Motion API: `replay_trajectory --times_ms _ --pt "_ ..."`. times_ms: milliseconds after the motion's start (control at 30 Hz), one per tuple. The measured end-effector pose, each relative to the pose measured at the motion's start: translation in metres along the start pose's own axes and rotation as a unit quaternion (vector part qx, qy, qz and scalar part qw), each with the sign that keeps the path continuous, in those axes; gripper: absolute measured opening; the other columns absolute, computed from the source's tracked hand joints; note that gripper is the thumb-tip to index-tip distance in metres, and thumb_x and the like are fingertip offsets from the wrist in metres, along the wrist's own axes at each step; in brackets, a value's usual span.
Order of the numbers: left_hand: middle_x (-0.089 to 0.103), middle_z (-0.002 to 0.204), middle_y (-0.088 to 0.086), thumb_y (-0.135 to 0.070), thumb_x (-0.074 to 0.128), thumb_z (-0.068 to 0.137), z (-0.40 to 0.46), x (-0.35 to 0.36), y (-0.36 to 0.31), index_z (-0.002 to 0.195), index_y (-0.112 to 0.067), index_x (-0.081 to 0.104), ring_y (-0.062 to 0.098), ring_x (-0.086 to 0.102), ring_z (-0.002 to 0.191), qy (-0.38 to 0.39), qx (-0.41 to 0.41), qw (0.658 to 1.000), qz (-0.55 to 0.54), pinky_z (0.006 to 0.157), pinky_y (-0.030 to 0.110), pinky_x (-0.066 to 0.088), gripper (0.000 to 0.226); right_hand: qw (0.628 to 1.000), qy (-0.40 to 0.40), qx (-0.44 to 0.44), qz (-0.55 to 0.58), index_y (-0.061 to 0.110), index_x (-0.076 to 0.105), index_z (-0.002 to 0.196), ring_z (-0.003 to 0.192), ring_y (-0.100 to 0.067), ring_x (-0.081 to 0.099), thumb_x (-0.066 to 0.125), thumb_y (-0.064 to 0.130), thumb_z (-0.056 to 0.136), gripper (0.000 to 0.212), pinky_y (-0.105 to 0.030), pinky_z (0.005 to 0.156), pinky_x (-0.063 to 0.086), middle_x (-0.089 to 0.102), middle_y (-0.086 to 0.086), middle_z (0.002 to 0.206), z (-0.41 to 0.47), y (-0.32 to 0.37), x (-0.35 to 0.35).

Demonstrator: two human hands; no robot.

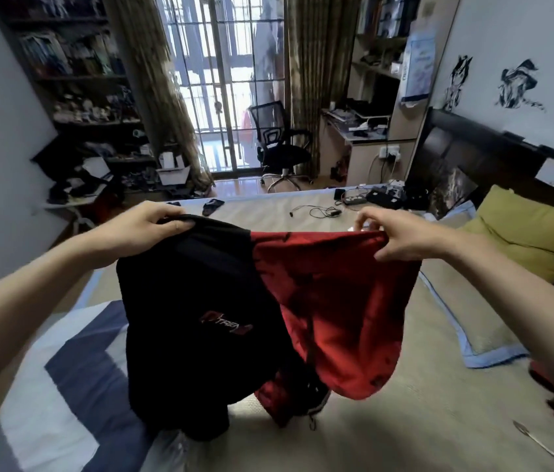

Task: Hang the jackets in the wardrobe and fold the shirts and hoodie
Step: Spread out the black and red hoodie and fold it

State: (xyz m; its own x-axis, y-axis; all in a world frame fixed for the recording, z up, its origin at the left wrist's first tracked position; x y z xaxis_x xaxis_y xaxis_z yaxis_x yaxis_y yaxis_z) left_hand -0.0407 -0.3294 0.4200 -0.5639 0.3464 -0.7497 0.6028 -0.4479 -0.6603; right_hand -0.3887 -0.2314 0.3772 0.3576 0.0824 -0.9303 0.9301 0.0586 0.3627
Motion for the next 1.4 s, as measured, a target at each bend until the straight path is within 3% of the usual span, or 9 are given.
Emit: replay_trajectory --times_ms 67,200,333,500,633,800,933,1067,1400 --pt "0.074 0.081 -0.020 -0.033 0.063 0.091 -0.004 -0.007 0.005 0.086 -0.033 0.079 -0.007 0.064 0.074 -0.014 -0.015 0.999 -0.040 0.063 0.008 0.048 0.016 0.997 -0.011 0.022 -0.073 0.018 0.066 0.091 0.084 -0.020 0.059 0.071 0.000 0.077 0.024 -0.029 0.065 0.039 0.066 -0.003 0.090 0.007 -0.035 -0.002" --pt "0.074 0.077 -0.021 -0.025 0.064 0.094 -0.014 -0.016 0.010 0.082 -0.032 0.079 -0.010 0.064 0.069 -0.039 -0.029 0.996 -0.070 0.060 0.004 0.046 0.020 0.994 -0.006 0.098 0.048 0.026 0.058 0.061 0.067 -0.017 0.054 0.064 -0.001 0.088 0.039 -0.033 0.066 0.040 0.059 0.005 0.065 0.003 -0.114 0.035" --pt "0.075 0.085 -0.010 -0.031 0.064 0.095 -0.025 -0.011 0.006 0.094 -0.022 0.077 0.001 0.067 0.077 -0.038 -0.055 0.996 -0.062 0.067 0.014 0.052 0.016 0.957 -0.019 0.155 0.245 0.007 0.063 0.085 0.076 -0.017 0.050 0.048 0.013 0.100 0.022 -0.033 0.072 0.043 0.053 -0.003 0.076 -0.002 -0.131 0.101" --pt "0.077 0.089 -0.003 -0.030 0.064 0.097 -0.043 -0.007 0.008 0.097 -0.020 0.077 0.008 0.070 0.080 -0.039 -0.090 0.993 -0.062 0.067 0.017 0.055 0.017 0.883 -0.050 0.175 0.433 0.018 0.071 0.096 0.076 -0.012 0.054 0.043 0.005 0.103 0.032 -0.027 0.068 0.049 0.063 -0.004 0.089 0.001 -0.128 0.104" --pt "0.078 0.094 -0.004 -0.033 0.064 0.094 -0.060 0.000 0.007 0.101 -0.019 0.077 0.009 0.071 0.087 -0.035 -0.088 0.994 -0.052 0.073 0.018 0.054 0.020 0.900 -0.217 0.130 0.355 0.000 0.069 0.122 0.089 -0.009 0.060 0.055 0.008 0.102 0.026 -0.003 0.067 0.045 0.069 -0.010 0.111 -0.007 -0.128 0.011" --pt "0.074 0.082 -0.012 -0.046 0.062 0.086 -0.081 0.034 -0.012 0.090 -0.032 0.076 -0.004 0.065 0.074 -0.003 -0.058 0.998 -0.017 0.068 0.012 0.049 0.020 0.880 -0.377 0.074 0.278 0.009 0.073 0.110 0.056 0.016 0.056 0.070 0.025 0.092 0.024 -0.005 0.062 0.043 0.064 0.031 0.058 -0.046 -0.093 -0.141" --pt "0.074 0.085 -0.014 -0.026 0.060 0.099 -0.091 0.047 -0.038 0.096 -0.022 0.074 -0.002 0.063 0.077 -0.022 0.011 1.000 -0.012 0.074 0.022 0.049 0.015 0.850 -0.475 0.059 0.219 0.017 0.076 0.097 0.054 0.019 0.053 0.066 0.051 0.078 0.040 -0.007 0.061 0.040 0.069 0.007 0.081 -0.096 -0.038 -0.219" --pt "0.072 0.098 0.014 -0.036 0.060 0.098 -0.112 0.053 -0.053 0.103 -0.008 0.071 0.027 0.065 0.091 -0.049 0.061 0.997 0.017 0.091 0.049 0.048 0.030 0.819 -0.551 0.047 0.150 0.012 0.076 0.099 0.074 0.006 0.057 0.061 0.053 0.079 0.048 -0.009 0.059 0.035 0.064 0.002 0.085 -0.155 0.017 -0.251" --pt "0.063 0.083 0.000 -0.075 0.048 0.083 -0.191 0.106 -0.134 0.095 -0.031 0.061 0.008 0.058 0.072 0.011 0.176 0.984 -0.019 0.067 0.034 0.043 0.047 0.769 -0.619 0.108 0.121 0.018 0.075 0.090 0.074 -0.001 0.060 0.059 0.065 0.069 0.054 -0.022 0.064 0.041 0.066 0.007 0.080 -0.298 0.060 -0.261"
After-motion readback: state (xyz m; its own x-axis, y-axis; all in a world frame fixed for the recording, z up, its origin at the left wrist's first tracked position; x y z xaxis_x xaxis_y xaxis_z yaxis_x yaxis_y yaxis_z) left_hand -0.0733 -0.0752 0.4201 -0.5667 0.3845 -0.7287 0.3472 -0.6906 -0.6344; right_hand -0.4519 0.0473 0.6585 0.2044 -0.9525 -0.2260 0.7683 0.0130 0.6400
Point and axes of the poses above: each hand's wrist, its own z-axis towards the middle knuckle, its own x-axis out of the palm, y = z × x, the point moved 10 cm from there along z, towards the middle knuckle
